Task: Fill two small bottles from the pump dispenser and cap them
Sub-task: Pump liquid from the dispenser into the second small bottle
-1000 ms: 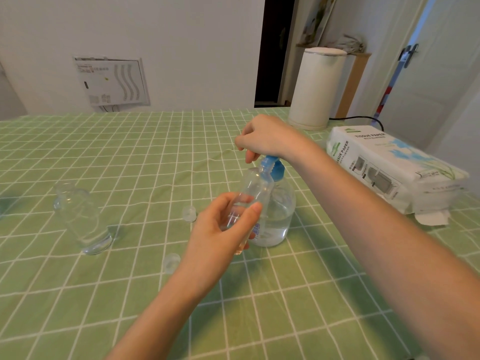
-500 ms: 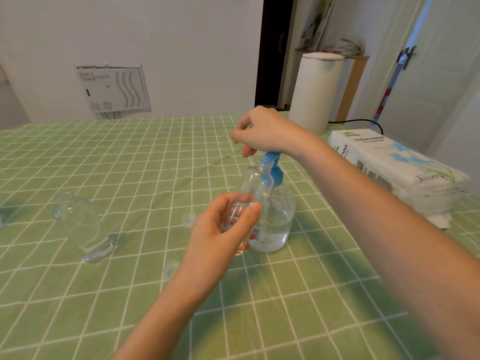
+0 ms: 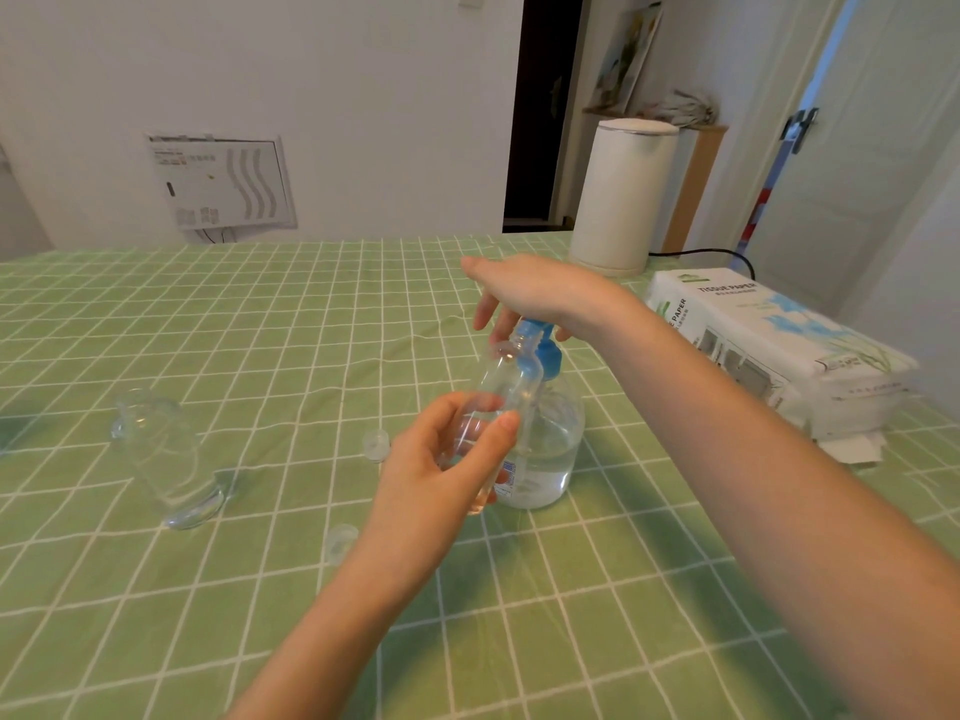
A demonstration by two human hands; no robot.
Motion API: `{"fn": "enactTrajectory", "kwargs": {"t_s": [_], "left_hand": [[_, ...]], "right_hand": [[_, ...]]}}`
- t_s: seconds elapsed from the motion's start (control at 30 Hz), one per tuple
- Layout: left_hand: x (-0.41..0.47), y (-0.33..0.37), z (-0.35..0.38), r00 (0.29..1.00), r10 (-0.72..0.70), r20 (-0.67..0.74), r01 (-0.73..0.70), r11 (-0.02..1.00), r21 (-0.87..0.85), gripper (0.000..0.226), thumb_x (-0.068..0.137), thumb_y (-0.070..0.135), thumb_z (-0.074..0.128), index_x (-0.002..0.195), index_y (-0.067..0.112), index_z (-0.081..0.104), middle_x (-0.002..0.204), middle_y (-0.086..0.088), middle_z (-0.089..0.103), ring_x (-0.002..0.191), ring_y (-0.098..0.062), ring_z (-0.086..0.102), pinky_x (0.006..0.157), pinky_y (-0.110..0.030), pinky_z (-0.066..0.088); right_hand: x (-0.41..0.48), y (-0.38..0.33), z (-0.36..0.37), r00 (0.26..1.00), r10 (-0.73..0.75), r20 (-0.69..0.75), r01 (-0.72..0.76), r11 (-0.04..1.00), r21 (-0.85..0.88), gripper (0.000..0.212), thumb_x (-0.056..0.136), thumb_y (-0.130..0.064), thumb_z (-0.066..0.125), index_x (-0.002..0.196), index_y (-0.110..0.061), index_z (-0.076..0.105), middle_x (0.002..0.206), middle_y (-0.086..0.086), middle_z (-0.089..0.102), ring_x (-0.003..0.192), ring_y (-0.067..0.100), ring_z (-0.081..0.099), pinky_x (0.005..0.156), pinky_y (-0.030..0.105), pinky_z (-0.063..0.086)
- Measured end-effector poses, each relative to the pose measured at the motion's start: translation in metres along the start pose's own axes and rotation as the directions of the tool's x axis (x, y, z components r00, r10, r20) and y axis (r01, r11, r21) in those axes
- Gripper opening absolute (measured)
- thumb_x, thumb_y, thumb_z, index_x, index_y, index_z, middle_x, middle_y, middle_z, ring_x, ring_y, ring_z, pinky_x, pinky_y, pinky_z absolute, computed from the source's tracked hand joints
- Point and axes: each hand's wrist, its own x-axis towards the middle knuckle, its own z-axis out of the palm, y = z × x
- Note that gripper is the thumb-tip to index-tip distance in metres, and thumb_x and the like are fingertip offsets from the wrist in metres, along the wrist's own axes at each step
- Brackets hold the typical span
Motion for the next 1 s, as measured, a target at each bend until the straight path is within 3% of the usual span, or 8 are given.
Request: {"fn": "enactTrajectory", "kwargs": {"t_s": [0.1, 0.3, 0.43, 0.57, 0.83, 1.0], "left_hand": [[0.000, 0.000, 0.000, 1.000, -0.004, 0.004, 0.004, 1.000, 0.000, 0.039, 0.067, 0.042, 0.062, 0.098, 0.017, 0.065, 0.076, 0.001, 0.069, 0.055, -0.004, 0.060, 0.051, -0.015, 0.047], [-0.001, -0.003, 0.000, 0.999, -0.034, 0.001, 0.034, 0.999, 0.007, 0.032, 0.073, 0.034, 0.062, 0.099, 0.014, 0.064, 0.078, -0.005, 0.068, 0.053, -0.004, 0.058, 0.051, -0.015, 0.048], [-0.002, -0.005, 0.000, 0.999, -0.042, -0.003, 0.042, 0.999, 0.019, 0.022, 0.079, 0.027, 0.063, 0.098, 0.016, 0.064, 0.081, -0.009, 0.068, 0.055, -0.004, 0.058, 0.054, -0.018, 0.049], [-0.002, -0.004, 0.000, 0.999, -0.036, 0.003, 0.036, 0.999, 0.023, 0.034, 0.071, 0.037, 0.062, 0.098, 0.017, 0.065, 0.081, -0.011, 0.068, 0.054, -0.004, 0.057, 0.052, -0.016, 0.049], [0.000, 0.001, 0.002, 1.000, -0.015, -0.005, 0.015, 1.000, -0.002, 0.041, 0.065, 0.045, 0.062, 0.096, 0.019, 0.066, 0.077, 0.001, 0.070, 0.055, -0.004, 0.060, 0.051, -0.015, 0.048], [-0.001, 0.001, 0.001, 1.000, -0.014, -0.007, 0.014, 1.000, 0.004, 0.041, 0.065, 0.045, 0.062, 0.098, 0.019, 0.066, 0.079, -0.002, 0.070, 0.058, -0.004, 0.062, 0.054, -0.016, 0.051]], "right_hand": [[-0.001, -0.001, 0.000, 0.999, 0.019, 0.035, -0.019, 1.000, 0.006, 0.058, 0.099, -0.045, 0.023, 0.106, -0.009, 0.067, 0.088, 0.002, 0.063, 0.073, 0.018, 0.049, 0.051, 0.027, 0.027], [0.001, 0.006, 0.009, 0.998, 0.016, 0.056, -0.019, 0.998, 0.055, 0.053, 0.099, -0.044, 0.026, 0.096, -0.011, 0.068, 0.083, 0.000, 0.059, 0.073, 0.015, 0.049, 0.054, 0.028, 0.028], [0.001, 0.007, 0.012, 0.998, 0.000, 0.057, -0.004, 0.997, 0.073, 0.054, 0.099, -0.044, 0.026, 0.093, -0.010, 0.068, 0.092, 0.005, 0.061, 0.071, 0.015, 0.050, 0.057, 0.028, 0.032], [0.002, 0.007, 0.012, 0.998, 0.004, 0.057, -0.006, 0.999, 0.035, 0.055, 0.098, -0.046, 0.027, 0.095, -0.012, 0.069, 0.110, 0.008, 0.062, 0.087, 0.022, 0.054, 0.058, 0.027, 0.032], [0.007, 0.000, -0.003, 0.999, -0.044, 0.009, 0.045, 0.997, -0.059, 0.057, 0.099, -0.048, 0.025, 0.100, -0.011, 0.070, 0.103, 0.010, 0.068, 0.099, 0.025, 0.057, 0.054, 0.025, 0.027], [0.003, -0.001, 0.000, 0.999, -0.019, 0.044, 0.021, 0.999, -0.042, 0.058, 0.099, -0.050, 0.025, 0.103, -0.012, 0.069, 0.110, 0.008, 0.064, 0.087, 0.022, 0.051, 0.052, 0.027, 0.026]]}}
